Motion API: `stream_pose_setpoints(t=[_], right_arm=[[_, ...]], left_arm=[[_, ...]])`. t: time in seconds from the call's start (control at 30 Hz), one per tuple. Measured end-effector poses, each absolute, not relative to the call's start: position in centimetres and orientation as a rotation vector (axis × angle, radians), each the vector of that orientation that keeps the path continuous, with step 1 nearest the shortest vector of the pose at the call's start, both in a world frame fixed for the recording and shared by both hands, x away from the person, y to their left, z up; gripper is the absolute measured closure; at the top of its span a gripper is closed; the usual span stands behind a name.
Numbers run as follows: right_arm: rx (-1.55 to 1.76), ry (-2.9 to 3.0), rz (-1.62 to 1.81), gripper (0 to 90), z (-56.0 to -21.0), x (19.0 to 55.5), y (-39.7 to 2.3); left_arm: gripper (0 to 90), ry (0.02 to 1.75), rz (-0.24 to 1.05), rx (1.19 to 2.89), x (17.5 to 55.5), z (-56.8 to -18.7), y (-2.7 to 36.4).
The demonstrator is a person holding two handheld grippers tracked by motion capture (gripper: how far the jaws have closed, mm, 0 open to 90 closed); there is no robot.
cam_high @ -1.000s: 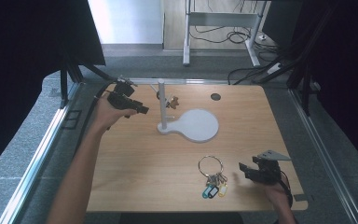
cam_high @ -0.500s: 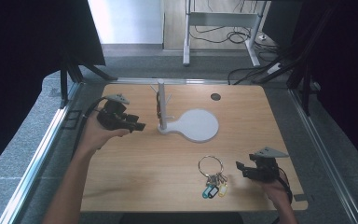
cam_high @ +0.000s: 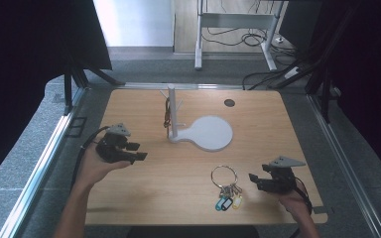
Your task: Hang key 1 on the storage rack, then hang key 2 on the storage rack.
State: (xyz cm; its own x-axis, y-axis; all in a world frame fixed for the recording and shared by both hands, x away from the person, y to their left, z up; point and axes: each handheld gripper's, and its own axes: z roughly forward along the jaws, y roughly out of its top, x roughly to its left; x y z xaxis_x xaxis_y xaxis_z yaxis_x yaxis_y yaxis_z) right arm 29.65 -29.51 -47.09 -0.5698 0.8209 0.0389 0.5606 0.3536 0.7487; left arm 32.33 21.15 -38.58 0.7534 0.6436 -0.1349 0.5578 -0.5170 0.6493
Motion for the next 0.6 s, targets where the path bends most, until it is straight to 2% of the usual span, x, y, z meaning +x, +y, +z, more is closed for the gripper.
stream_pose_setpoints(t=[0.23,0.6], right_arm=[[1.205,2.307,1.009,34.2,-46.0,30.7,-28.7],[1.138,2.498,0.898,36.5,-44.3,32.3,-26.7]], left_arm=[[47.8,0.9,0.173,2.295,31.1,-40.3,21.4],[45.5,1.0,0.167,2.278,30.8,-44.3,21.7]])
